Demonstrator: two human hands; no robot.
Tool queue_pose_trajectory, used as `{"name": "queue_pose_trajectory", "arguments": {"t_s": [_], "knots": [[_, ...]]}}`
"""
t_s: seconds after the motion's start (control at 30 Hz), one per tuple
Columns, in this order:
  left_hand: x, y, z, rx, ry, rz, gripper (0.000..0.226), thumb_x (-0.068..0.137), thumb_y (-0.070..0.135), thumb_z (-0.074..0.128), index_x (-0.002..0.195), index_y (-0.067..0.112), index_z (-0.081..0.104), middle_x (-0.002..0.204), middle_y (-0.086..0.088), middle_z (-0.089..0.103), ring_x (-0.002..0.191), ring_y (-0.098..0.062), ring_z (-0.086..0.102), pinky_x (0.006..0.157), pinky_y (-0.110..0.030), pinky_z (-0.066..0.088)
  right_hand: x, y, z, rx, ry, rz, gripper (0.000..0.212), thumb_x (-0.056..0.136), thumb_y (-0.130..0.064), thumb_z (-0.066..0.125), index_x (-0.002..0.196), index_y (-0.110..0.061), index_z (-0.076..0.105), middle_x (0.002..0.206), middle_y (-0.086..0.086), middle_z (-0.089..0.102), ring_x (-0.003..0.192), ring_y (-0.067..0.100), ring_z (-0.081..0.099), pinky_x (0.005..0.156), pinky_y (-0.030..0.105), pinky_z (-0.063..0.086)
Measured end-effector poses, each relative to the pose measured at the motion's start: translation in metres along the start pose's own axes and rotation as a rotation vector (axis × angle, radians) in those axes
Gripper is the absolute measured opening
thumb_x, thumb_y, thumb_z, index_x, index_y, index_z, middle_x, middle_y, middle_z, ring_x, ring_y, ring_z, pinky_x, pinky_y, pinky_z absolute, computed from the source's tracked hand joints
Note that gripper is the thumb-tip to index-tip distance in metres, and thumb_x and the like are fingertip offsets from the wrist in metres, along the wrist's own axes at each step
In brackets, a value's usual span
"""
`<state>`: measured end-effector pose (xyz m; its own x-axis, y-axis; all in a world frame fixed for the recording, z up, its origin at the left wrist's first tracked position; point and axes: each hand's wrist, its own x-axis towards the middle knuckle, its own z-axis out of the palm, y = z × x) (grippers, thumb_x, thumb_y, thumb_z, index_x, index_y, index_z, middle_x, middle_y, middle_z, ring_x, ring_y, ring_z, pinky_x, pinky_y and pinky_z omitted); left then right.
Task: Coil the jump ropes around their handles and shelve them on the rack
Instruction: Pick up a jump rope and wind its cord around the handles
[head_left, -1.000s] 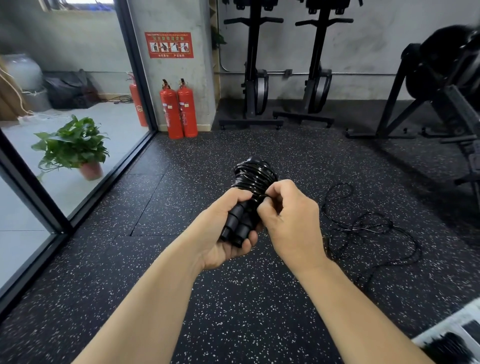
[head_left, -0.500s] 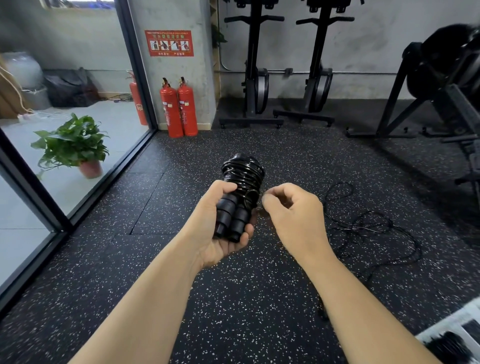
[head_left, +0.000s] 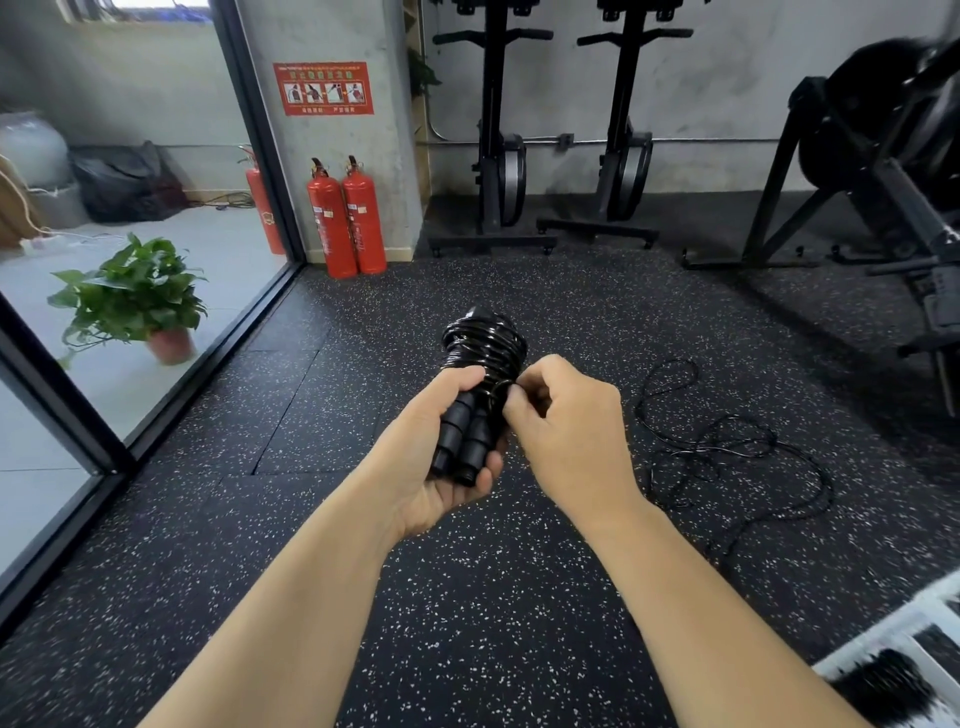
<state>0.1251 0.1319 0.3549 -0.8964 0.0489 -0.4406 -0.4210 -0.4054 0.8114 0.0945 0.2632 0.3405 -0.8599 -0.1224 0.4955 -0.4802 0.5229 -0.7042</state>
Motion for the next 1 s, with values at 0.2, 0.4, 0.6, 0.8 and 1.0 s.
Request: {"name": "queue_pose_trajectory", "arguments": {"t_s": [0.2,0.4,0.6,0.8,1.0], "knots": [[0.006,-0.007,-0.001,0.172,0.133,0.137,0.033,0.087,0.040,0.065,0.093,0.007,0.064,0.070,-0.009,0.063,0.052,-0.019,0.057,0.044,-0.024,0.049,0.007,0.014,-0.003,0.116,-0.170,0.261,0.013,0.084,-0.025,0.068,0.096,-0.025,0.063,0.086,-0.008,0.069,0.080,0.013,0.065,0.077,0.039,0.054],[0.014,-0.015,0.001,0.520,0.263,0.311,0.021,0.088,0.030,0.059,0.092,0.010,0.055,0.075,-0.005,0.061,0.058,-0.020,0.056,0.053,-0.028,0.046,0.014,0.005,-0.005,0.494,-0.199,0.501,0.059,0.076,-0.042,0.069,0.129,-0.021,0.055,0.106,-0.004,0.068,0.098,0.011,0.066,0.092,0.040,0.053],[0.027,-0.032,0.011,0.806,0.240,0.331,0.068,0.063,0.055,0.068,0.111,0.022,0.033,0.107,-0.008,0.062,0.085,-0.025,0.066,0.073,-0.047,0.057,0.007,0.008,0.004,0.543,-0.161,0.651,0.046,0.078,-0.042,0.072,0.114,-0.015,0.061,0.104,0.001,0.070,0.092,0.016,0.068,0.083,0.038,0.056],[0.039,-0.029,0.016,0.260,0.113,0.047,0.051,0.059,0.038,0.068,0.100,0.008,0.060,0.071,-0.007,0.062,0.060,-0.024,0.055,0.075,-0.042,0.044,0.004,0.025,-0.001,0.657,-0.124,0.876,0.023,0.085,-0.029,0.070,0.101,-0.013,0.066,0.096,0.007,0.072,0.088,0.023,0.067,0.085,0.042,0.053],[0.043,-0.037,0.027,0.204,0.051,-0.108,0.012,0.098,0.017,0.051,0.092,0.010,0.058,0.050,0.001,0.059,0.041,-0.014,0.059,0.047,-0.021,0.051,-0.004,0.049,-0.003,0.672,-0.071,0.972,0.044,0.081,-0.034,0.072,0.116,-0.010,0.061,0.105,0.008,0.069,0.093,0.025,0.067,0.088,0.046,0.055]]}}
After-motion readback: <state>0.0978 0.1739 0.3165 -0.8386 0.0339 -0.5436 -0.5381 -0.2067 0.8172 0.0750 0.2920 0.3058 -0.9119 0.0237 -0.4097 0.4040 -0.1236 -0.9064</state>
